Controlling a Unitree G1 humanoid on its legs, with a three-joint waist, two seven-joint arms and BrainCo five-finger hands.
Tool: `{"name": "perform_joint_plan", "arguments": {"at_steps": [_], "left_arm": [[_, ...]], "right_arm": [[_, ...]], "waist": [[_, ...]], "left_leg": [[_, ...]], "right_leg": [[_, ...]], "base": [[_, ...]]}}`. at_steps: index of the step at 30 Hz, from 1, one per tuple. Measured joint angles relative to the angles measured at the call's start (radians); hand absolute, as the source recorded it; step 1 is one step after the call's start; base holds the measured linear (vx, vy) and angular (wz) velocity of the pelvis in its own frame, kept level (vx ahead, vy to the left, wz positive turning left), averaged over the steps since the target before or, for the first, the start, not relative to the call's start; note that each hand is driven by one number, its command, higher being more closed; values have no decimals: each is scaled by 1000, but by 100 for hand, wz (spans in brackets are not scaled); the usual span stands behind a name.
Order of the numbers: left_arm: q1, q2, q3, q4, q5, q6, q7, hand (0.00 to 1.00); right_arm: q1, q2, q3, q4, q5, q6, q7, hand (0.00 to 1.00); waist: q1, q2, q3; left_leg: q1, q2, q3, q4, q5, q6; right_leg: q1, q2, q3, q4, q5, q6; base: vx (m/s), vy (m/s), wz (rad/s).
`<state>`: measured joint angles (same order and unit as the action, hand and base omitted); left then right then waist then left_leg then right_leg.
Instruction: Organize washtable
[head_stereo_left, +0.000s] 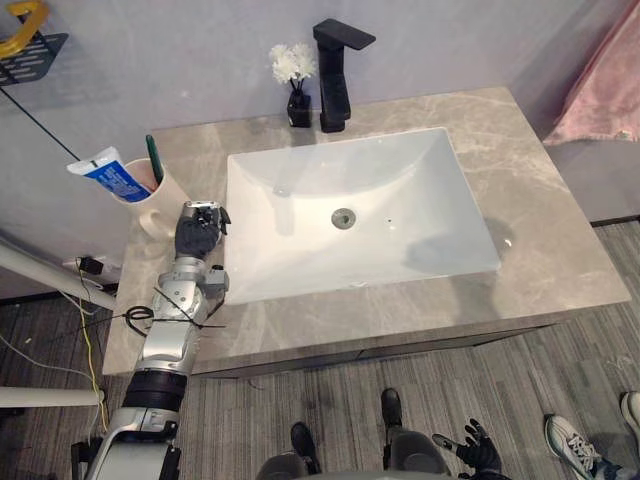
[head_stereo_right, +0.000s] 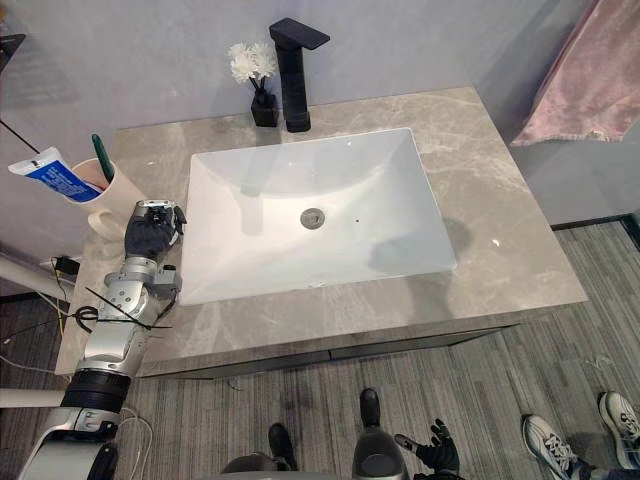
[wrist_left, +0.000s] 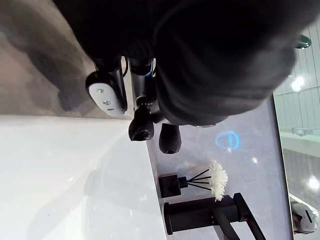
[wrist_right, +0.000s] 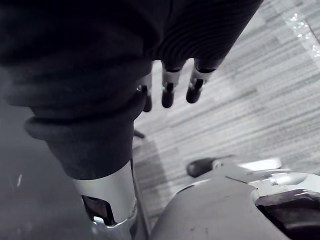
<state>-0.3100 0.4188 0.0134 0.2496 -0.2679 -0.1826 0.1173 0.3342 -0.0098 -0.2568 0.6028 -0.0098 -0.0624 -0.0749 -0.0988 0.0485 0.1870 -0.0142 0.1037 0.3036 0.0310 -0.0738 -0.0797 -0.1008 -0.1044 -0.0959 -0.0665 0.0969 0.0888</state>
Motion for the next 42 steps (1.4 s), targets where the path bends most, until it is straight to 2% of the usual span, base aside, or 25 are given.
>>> {"name": "perform_joint_plan", "arguments": {"at_steps": [8, 19, 22, 29, 35, 42], "left_arm": [[21, -46, -2, -44, 0, -2, 19, 100], [166, -109, 3, -143, -36, -29, 16, 100], [198, -129, 27, -143, -37, -30, 15, 100], [256, -149, 45, -151, -45, -32, 11, 100], [270, -151, 78, -159, -44, -32, -4, 100], [269, -139, 79, -159, -44, -32, -8, 100]], "right_arm": [[-2, 1, -1, 1, 0, 0, -9, 0], [-30, 2, -13, 20, 1, 0, -8, 0], [-33, 2, -12, 21, 1, 1, -8, 0], [-33, 2, -12, 22, 1, 1, -8, 0], [-35, 1, -11, 28, 1, 1, -8, 0], [-37, 2, -3, 42, 0, 1, -8, 0]], "waist": [[1, 0, 0], [6, 0, 0], [6, 0, 0], [31, -1, -1], [32, -3, -2], [33, -20, -13]], "left_leg": [[-2, -1, -6, 4, 3, 4], [20, -3, -42, 1, 9, 11], [29, -6, -58, -26, 30, 10], [46, -3, -66, -33, 33, 8], [52, -2, -79, -39, 35, 7], [60, -4, -78, -51, 40, 6]], "right_leg": [[0, -3, -7, 6, 0, 0], [50, -6, -49, -8, 0, 0], [57, -7, -68, -10, 0, 0], [82, -4, -81, -22, 0, 0], [97, -3, -95, -29, -1, 0], [98, -3, -95, -30, 0, 0]], "base": [[-34, -17, 3], [-15, -15, 10], [-32, -21, 16], [-10, -8, 3], [2, -10, 7], [0, 0, 0]]}}
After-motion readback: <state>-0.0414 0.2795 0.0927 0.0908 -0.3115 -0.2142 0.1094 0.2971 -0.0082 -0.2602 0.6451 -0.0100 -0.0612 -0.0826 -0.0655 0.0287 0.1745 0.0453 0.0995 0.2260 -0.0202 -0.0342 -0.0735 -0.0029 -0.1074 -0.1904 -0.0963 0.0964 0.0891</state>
